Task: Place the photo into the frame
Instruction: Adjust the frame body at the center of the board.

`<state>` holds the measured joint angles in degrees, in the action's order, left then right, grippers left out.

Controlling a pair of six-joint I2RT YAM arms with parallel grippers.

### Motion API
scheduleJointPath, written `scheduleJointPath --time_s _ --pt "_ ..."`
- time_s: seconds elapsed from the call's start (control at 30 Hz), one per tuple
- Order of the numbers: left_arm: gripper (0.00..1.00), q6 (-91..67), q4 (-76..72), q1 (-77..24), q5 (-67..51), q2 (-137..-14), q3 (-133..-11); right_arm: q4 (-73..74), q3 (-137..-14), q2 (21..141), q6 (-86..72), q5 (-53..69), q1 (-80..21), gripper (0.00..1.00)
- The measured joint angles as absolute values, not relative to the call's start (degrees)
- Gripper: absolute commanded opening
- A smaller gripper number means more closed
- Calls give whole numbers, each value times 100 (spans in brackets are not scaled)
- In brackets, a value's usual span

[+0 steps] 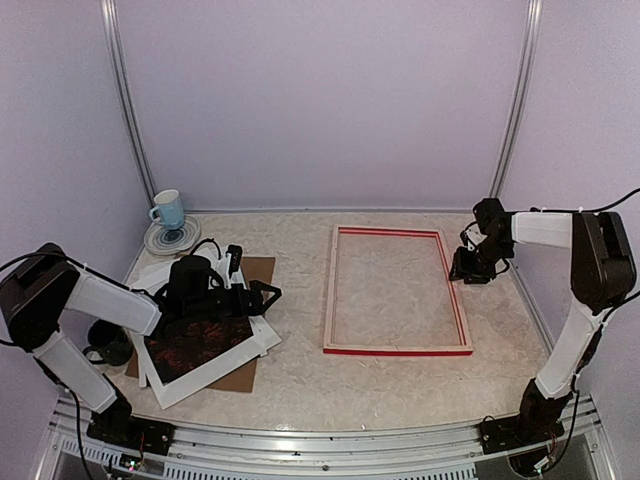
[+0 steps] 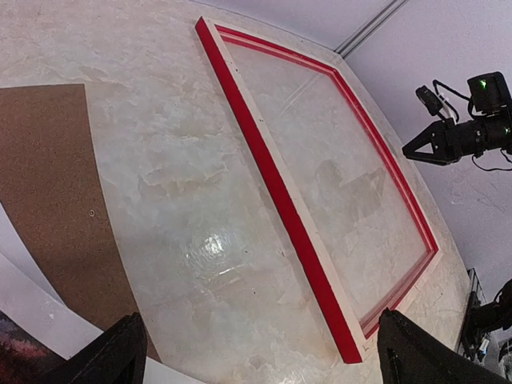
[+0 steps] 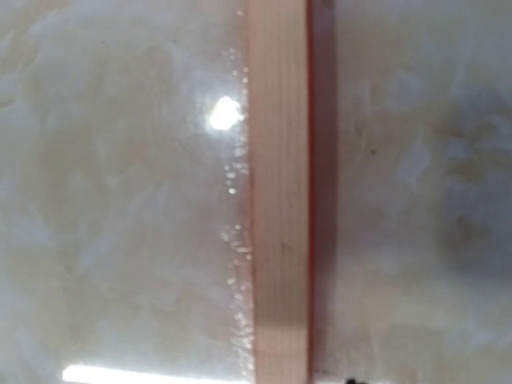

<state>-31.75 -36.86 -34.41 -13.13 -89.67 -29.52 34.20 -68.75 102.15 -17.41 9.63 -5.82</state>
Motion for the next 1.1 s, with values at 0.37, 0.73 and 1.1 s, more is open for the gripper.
scheduleJointPath --time_s 0.37,0.73,1.1 --pt "99 -3166 -3682 -3441 -1302 -8967 -2952 3100 -6781 10239 -1793 720 -711 42" --pt "99 -3111 -3680 -3376 -1116 -8973 -2952 2727 -6685 10637 -1756 556 -746 34" --pt "99 -3107 -3691 -3371 -878 -9054 -2952 2655 -6842 10779 -1612 333 -751 26"
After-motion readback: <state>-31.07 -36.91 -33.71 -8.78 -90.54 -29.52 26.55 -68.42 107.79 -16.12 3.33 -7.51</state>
